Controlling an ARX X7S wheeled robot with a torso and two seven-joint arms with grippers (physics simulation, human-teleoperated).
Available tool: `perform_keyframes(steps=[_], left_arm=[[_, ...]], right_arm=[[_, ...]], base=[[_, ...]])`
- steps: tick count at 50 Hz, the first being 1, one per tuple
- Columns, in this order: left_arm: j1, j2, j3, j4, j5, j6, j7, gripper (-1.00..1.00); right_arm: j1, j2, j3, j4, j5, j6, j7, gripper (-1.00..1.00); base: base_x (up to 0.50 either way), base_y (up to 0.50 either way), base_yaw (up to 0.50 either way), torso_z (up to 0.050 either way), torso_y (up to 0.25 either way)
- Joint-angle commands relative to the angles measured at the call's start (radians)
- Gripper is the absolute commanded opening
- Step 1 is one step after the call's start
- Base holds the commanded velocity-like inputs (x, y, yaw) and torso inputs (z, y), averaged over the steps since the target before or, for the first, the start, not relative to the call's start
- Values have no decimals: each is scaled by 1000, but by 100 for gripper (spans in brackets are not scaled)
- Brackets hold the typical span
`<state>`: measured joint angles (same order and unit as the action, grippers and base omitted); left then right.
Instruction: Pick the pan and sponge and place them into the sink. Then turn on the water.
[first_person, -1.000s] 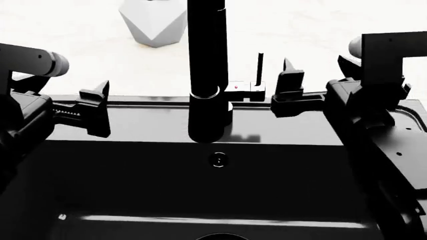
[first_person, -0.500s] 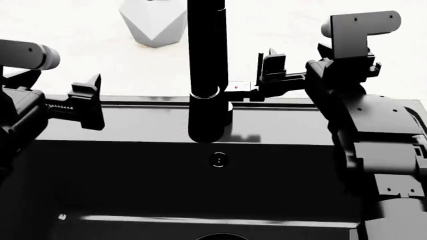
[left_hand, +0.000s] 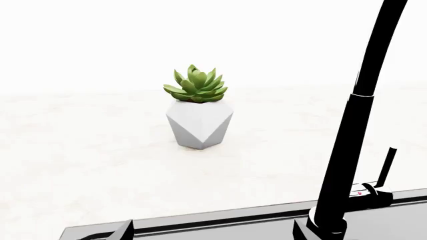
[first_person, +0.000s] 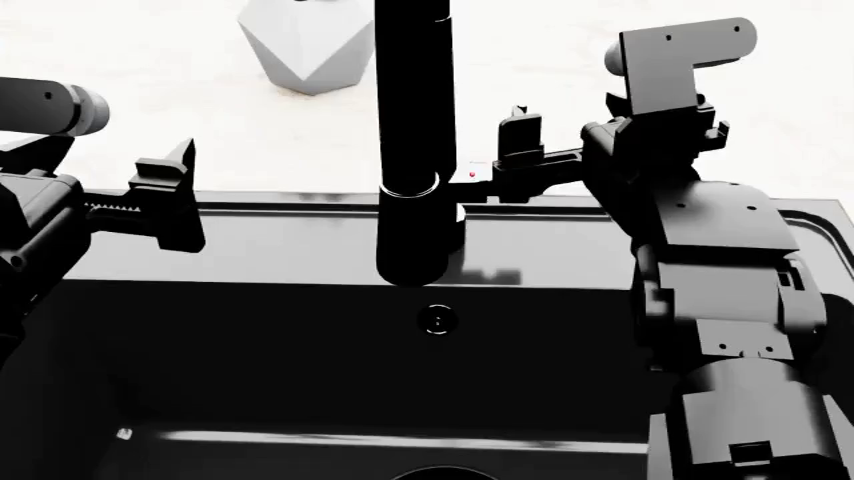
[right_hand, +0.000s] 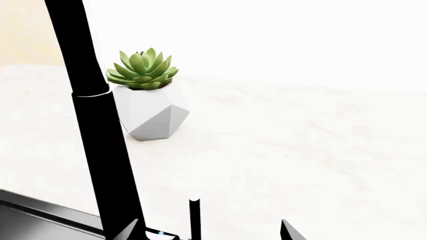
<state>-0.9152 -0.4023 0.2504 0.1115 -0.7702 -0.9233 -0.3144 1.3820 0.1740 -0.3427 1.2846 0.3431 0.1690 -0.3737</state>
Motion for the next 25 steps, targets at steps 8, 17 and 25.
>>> perform_keyframes(steps=[8,17,25], left_arm=[[3,-4,6,3,5,17,2,100],[5,-5,7,3,8,28,3,100],[-29,41,30,-8,16,3,-42,100]], right_arm=[[39,-41,210,24,-198,56,-22,100],[56,-39,272,24,-262,51,-3,100],[64,-44,295,24,-293,58,-15,100]], base=[[0,0,0,0,0],[0,0,0,7,-55],[0,0,0,13,-105]])
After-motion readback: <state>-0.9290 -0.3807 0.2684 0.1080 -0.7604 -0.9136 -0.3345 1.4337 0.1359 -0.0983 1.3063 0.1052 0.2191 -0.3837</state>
